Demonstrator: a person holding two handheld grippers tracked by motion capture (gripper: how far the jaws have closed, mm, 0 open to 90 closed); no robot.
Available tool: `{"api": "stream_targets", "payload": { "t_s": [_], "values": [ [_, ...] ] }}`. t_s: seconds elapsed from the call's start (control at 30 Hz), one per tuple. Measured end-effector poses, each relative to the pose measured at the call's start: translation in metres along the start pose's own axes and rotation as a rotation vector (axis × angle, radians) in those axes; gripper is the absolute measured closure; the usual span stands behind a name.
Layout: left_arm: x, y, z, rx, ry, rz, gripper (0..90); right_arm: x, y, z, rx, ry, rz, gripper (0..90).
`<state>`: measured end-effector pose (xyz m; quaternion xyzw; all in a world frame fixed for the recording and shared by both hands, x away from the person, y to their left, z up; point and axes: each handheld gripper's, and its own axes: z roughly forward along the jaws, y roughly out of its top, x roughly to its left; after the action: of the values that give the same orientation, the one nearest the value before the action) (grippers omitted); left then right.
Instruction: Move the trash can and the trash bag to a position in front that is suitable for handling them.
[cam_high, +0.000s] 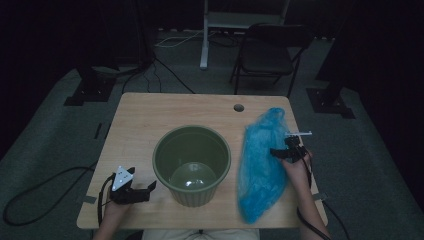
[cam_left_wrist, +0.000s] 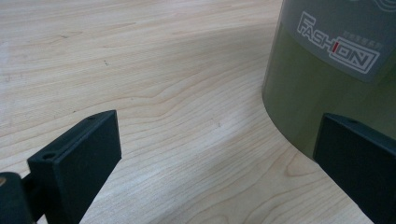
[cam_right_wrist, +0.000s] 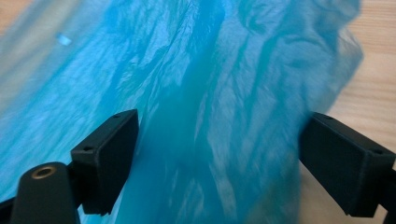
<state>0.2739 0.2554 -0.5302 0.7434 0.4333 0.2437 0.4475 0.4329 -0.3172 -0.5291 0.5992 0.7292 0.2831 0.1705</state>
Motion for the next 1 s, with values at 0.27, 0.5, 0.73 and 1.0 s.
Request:
{"api": "stream_targets", "payload": {
  "t_s": [0.27, 0.5, 0.73, 1.0],
  "values": [
    [0.002, -0.001, -0.003, -0.010, 0.013, -0.004, 1.5, 0.026, 0.012, 0.017, -0.019, 0.008, -0.139, 65.8],
    [0.001, 0.001, -0.002, -0.010, 0.009, 0.008, 1.5, 0.041, 0.008, 0.002, -0.048, 0.115, -0.233, 89.0],
    [-0.002, 0.002, 0.000, 0.001, 0.002, 0.016, 1.5, 0.032, -0.012, -0.030, -0.056, 0.230, -0.261, 78.7],
    [0.000, 0.002, 0.002, -0.003, -0.003, 0.007, 1.5, 0.016, -0.037, -0.050, -0.037, 0.207, -0.201, 38.7]
  ]
}}
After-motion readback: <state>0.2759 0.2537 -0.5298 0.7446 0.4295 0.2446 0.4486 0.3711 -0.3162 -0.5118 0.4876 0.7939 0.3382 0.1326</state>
